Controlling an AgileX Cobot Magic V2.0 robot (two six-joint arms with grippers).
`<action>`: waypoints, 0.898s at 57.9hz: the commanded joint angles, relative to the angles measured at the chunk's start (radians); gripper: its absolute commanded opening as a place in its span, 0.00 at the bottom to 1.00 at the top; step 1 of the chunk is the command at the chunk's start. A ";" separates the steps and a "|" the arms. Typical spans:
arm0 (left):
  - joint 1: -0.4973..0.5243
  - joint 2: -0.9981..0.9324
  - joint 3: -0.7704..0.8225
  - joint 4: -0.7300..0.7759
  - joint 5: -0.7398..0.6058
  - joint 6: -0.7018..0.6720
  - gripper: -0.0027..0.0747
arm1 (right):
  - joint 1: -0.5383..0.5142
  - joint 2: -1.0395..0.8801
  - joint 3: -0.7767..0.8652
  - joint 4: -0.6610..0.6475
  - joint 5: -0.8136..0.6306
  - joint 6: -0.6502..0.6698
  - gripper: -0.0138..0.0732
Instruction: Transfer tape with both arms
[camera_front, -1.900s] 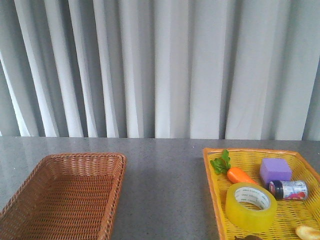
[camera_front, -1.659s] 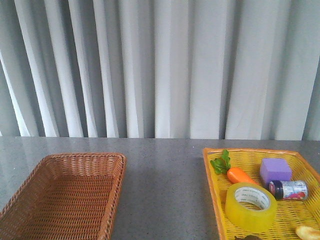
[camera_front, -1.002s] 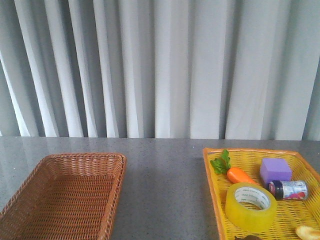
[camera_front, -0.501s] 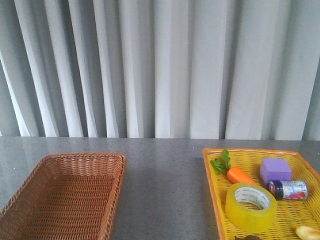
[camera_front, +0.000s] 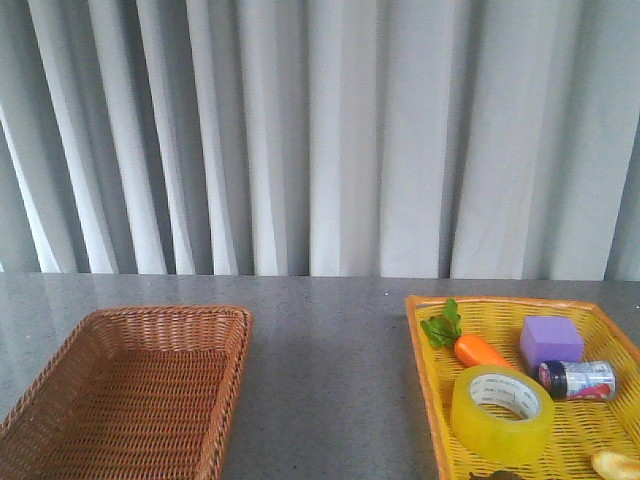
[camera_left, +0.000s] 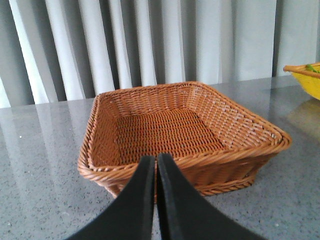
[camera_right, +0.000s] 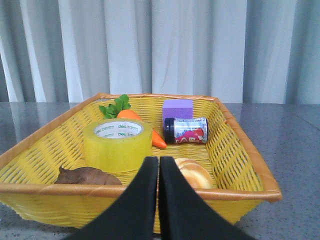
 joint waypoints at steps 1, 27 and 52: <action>-0.003 -0.013 -0.093 -0.011 -0.102 -0.020 0.03 | -0.005 -0.008 -0.063 0.040 -0.053 0.007 0.15; -0.003 0.339 -0.607 -0.011 0.203 -0.019 0.03 | -0.005 0.267 -0.537 0.028 0.231 -0.007 0.15; -0.003 0.626 -0.792 -0.011 0.563 -0.019 0.03 | -0.005 0.605 -0.669 0.033 0.556 -0.007 0.15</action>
